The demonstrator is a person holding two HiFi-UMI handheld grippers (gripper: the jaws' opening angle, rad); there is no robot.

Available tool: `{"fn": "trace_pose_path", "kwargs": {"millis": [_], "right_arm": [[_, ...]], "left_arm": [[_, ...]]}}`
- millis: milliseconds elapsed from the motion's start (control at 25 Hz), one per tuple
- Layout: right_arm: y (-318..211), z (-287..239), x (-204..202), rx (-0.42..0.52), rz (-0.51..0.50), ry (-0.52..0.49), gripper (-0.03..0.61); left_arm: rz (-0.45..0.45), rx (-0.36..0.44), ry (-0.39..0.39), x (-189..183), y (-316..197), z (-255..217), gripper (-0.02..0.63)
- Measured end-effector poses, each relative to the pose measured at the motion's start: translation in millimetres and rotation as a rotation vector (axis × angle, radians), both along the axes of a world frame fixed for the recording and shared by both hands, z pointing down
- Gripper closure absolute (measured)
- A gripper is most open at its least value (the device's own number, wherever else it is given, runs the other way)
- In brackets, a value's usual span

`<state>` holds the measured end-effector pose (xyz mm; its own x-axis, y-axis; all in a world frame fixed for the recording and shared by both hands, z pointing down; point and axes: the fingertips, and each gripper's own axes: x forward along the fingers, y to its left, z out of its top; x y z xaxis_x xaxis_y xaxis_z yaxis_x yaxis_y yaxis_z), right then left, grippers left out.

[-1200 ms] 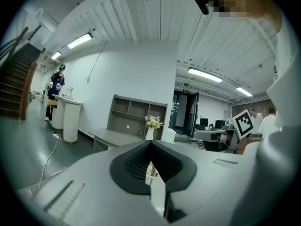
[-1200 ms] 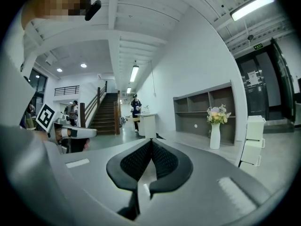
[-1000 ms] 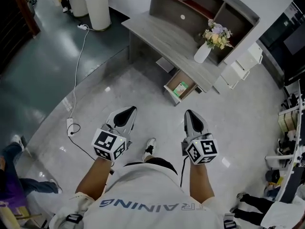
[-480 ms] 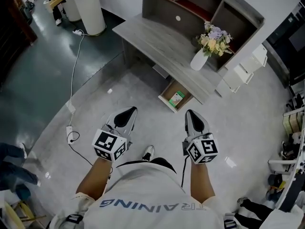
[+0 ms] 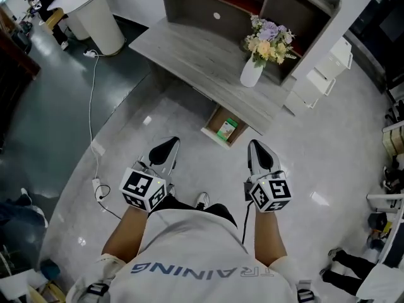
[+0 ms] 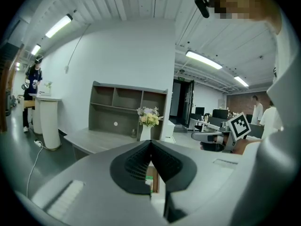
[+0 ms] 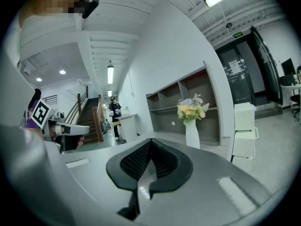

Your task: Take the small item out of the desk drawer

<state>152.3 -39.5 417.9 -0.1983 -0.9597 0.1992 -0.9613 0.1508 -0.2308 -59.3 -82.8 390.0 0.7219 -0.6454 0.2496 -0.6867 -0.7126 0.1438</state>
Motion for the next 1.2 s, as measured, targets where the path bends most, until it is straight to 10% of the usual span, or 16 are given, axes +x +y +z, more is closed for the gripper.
{"fn": "trace_pose_path", "kwargs": {"millis": [480, 1200], "right_arm": [[-17, 14, 65, -0.013, 0.275, 0.02, 0.563], [-110, 52, 11, -0.153, 0.597, 0.02, 0.563]], "left_arm": [[0.265, 0.025, 0.028, 75, -69, 8, 0.615], [0.622, -0.074, -0.012, 80, -223, 54, 0.615]]}}
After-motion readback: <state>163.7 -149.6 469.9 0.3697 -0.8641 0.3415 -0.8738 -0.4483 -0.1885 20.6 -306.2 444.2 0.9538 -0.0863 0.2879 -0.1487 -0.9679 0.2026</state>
